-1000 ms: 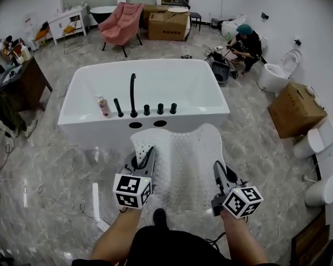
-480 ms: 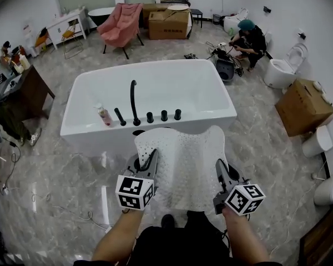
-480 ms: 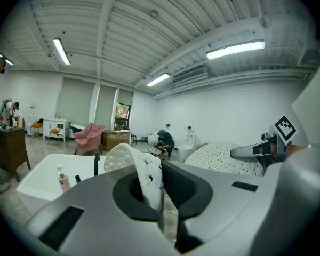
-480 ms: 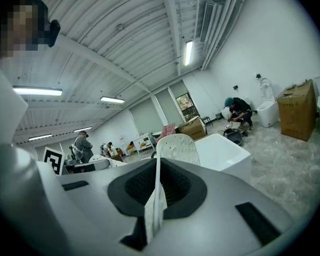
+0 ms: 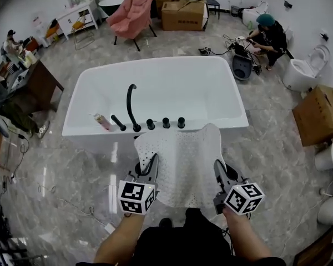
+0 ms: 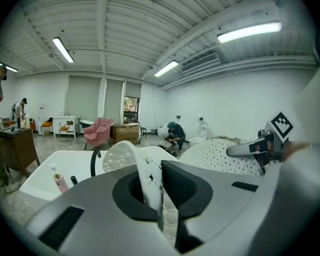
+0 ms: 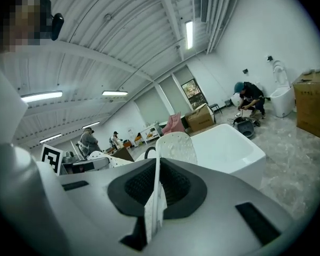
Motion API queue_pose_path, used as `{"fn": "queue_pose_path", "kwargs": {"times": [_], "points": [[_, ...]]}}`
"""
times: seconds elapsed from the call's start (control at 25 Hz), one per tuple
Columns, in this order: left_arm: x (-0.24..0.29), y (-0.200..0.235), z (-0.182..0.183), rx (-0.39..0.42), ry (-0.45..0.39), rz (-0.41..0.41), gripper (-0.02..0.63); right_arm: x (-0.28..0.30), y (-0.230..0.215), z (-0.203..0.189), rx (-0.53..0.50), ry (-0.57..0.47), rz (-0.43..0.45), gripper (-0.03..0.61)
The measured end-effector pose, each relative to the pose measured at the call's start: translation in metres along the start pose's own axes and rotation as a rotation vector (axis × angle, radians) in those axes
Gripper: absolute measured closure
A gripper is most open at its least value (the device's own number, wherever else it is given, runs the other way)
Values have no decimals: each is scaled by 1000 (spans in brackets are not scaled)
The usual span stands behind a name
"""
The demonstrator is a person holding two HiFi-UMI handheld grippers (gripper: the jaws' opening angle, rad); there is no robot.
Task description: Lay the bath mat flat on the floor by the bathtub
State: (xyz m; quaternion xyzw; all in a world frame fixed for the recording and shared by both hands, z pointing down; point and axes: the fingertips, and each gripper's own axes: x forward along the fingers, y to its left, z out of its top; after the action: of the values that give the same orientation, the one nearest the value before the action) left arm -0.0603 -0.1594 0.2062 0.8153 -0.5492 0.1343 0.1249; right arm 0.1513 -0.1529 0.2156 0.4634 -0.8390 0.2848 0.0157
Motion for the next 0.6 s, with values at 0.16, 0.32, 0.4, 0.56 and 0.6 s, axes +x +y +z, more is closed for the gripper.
{"fn": "queue_pose_path", "kwargs": {"times": [0.16, 0.32, 0.4, 0.56, 0.6], "points": [[46, -3, 0, -33, 38, 49, 592, 37, -41, 11, 20, 58, 51, 557], [74, -14, -7, -17, 66, 69, 592, 62, -69, 14, 14, 90, 90, 557], [84, -14, -12, -19, 79, 79, 592, 74, -79, 14, 22, 98, 101, 557], [92, -12, -25, -36, 107, 91, 592, 81, -87, 2, 48, 118, 112, 557], [93, -11, -28, -40, 109, 89, 592, 81, -88, -1, 47, 124, 112, 557]]}}
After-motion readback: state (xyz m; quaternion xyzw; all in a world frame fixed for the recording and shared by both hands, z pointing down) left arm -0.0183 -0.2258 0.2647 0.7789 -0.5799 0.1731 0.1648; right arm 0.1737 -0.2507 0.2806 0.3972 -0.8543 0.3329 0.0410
